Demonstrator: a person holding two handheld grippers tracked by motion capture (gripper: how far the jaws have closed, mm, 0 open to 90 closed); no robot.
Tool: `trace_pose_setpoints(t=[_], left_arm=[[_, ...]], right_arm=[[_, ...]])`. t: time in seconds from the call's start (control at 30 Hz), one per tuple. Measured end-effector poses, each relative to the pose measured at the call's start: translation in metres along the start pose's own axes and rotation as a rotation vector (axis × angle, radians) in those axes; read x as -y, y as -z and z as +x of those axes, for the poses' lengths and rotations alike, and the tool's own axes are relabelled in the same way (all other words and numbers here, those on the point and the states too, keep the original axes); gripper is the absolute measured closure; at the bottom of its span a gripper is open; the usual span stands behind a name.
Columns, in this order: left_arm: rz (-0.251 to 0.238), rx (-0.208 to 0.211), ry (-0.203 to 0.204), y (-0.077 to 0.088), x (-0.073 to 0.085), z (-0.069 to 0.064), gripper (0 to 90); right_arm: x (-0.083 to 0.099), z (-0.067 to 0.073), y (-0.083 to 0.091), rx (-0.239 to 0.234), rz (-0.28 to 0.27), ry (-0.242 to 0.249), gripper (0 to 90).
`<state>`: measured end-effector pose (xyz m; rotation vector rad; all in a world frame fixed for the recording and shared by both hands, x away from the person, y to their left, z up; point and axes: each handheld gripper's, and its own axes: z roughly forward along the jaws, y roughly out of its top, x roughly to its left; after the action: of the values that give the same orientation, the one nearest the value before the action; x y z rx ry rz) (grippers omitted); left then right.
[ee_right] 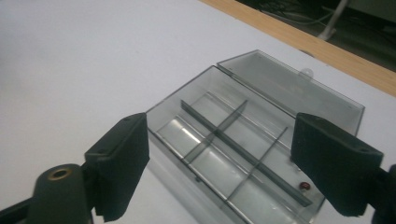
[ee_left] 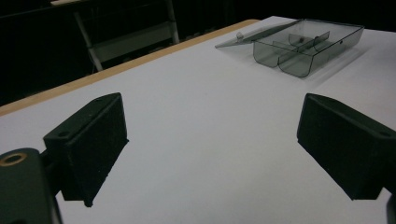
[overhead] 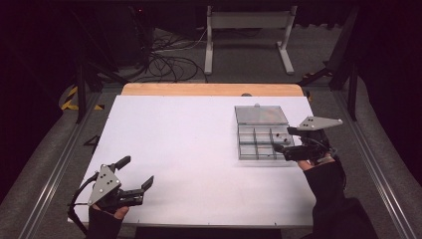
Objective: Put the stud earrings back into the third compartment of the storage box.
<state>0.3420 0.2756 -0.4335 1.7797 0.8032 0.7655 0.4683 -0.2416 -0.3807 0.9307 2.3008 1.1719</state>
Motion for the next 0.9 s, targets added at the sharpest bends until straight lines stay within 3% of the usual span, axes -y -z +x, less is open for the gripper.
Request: trace_pose_setpoints(t=[0.4,0.73,0.9], left_arm=[[-0.003,0.004,0.0,0.005,0.0,-0.001,9.0],[-0.004,0.006,-0.003,0.007,0.001,-0.003,8.8],[0.001,0.006,-0.009,0.007,0.002,-0.004,8.6]], right_arm=[[0.025,0.027,0.012,-0.078,-0.072,0.057,3.3],[0.06,0.035,0.004,-0.15,-0.06,0.064,0.0],[0.081,0.038,-0.005,-0.161,-0.042,0.056,0.0]])
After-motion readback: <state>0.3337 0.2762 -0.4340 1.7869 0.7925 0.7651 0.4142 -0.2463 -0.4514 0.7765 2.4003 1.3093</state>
